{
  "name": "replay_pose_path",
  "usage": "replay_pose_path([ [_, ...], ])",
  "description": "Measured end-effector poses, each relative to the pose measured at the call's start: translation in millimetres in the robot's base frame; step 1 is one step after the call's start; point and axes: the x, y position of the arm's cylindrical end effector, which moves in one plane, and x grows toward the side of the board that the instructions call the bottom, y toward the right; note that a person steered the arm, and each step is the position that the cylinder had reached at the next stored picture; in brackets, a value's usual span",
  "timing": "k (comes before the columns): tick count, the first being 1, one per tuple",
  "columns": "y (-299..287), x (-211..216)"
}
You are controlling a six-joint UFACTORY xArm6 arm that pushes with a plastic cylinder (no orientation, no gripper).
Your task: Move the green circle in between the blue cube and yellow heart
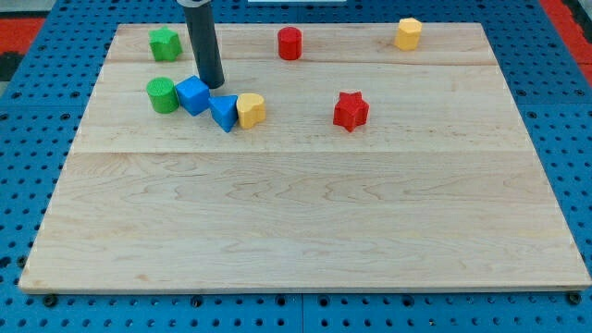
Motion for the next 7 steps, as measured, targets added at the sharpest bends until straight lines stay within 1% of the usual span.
replay_pose_path([
  [1, -76, 0],
  [2, -125, 1],
  [3, -132, 18],
  [4, -82, 45],
  [5, -17, 45],
  [7, 7, -1],
])
